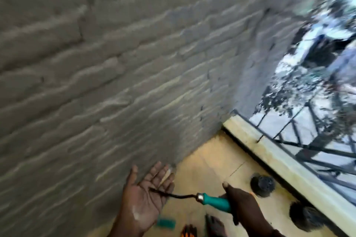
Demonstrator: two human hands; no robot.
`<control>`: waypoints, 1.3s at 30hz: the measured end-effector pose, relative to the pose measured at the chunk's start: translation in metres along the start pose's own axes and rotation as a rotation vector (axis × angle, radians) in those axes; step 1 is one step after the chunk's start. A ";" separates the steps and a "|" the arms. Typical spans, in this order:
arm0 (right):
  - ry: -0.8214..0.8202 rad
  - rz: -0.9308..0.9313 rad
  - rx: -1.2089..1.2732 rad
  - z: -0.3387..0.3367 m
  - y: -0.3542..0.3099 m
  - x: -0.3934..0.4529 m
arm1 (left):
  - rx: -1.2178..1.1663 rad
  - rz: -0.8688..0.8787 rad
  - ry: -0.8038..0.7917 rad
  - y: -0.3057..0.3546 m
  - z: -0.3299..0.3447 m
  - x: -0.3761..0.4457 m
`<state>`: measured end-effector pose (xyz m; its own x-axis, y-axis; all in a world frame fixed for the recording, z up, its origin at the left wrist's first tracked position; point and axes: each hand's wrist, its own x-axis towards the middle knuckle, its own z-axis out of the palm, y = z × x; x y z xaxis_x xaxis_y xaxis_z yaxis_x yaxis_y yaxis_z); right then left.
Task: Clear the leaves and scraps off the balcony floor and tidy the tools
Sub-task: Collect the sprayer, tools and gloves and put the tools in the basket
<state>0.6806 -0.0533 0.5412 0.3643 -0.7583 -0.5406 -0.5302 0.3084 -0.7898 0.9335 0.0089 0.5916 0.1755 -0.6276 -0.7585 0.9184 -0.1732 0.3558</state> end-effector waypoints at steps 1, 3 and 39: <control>0.047 -0.003 0.286 -0.012 -0.005 -0.013 | 0.040 -0.001 -0.054 -0.002 0.022 -0.013; 0.034 0.103 0.156 -0.044 -0.016 -0.045 | 0.102 -0.014 -0.171 -0.013 0.065 -0.044; 1.114 -0.026 1.520 -0.341 0.372 -0.702 | 1.452 -0.716 -0.716 -0.721 0.258 -0.353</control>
<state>-0.0338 0.3980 0.7257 -0.5675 -0.5541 -0.6090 0.7328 -0.0026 -0.6805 0.1177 0.1594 0.7440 -0.6220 -0.2430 -0.7444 -0.3567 -0.7583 0.5456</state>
